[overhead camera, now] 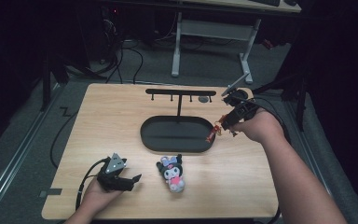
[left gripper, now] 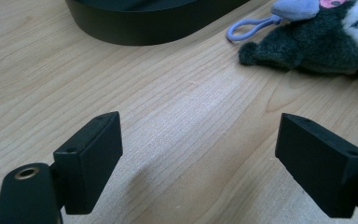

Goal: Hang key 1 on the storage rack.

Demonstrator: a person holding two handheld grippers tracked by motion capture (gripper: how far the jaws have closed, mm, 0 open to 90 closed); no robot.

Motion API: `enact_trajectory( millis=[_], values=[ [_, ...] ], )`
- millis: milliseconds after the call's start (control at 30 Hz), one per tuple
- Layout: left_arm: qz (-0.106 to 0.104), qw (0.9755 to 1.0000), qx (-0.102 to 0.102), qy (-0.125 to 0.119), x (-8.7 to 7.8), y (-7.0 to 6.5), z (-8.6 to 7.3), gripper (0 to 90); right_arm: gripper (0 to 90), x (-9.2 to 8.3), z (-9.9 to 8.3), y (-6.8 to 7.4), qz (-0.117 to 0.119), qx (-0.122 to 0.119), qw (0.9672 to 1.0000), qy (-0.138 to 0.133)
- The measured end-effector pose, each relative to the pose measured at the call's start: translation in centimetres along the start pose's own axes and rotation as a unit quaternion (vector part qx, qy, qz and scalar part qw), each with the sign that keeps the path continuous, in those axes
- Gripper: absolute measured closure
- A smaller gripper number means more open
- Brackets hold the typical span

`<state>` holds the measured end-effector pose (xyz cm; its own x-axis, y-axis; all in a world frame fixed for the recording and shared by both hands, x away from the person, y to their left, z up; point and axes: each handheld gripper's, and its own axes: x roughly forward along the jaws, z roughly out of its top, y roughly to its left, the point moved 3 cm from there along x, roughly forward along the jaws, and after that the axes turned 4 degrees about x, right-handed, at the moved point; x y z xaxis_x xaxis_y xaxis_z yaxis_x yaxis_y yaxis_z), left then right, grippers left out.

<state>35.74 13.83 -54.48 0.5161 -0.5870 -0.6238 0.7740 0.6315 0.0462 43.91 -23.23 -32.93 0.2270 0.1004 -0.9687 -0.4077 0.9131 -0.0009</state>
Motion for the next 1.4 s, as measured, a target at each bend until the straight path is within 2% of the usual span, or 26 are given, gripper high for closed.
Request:
enact_trajectory(
  millis=[567, 933, 1133, 1400],
  values=[
    [-0.004, 1.0000, 0.000, 0.002, 0.0, 0.0, -0.1, 15.1, 65.4, 0.2, 3.4, -0.3, -0.007, 0.000, 1.0000, -0.006],
    [-0.002, 1.0000, -0.005, 0.000, -0.2, 0.2, -0.2, 15.1, 65.5, 0.5, 5.1, -1.1, -0.009, 0.012, 0.9999, -0.005],
    [-0.003, 1.0000, -0.004, 0.000, -0.1, 0.2, -0.2, 15.1, 65.5, 0.6, 6.0, -1.5, -0.009, 0.017, 0.9997, -0.013],
    [-0.005, 1.0000, -0.004, 0.001, -0.2, 0.2, -0.2, 15.1, 65.5, 0.5, 6.8, -1.3, -0.012, 0.021, 0.9994, -0.023]
  ],
)
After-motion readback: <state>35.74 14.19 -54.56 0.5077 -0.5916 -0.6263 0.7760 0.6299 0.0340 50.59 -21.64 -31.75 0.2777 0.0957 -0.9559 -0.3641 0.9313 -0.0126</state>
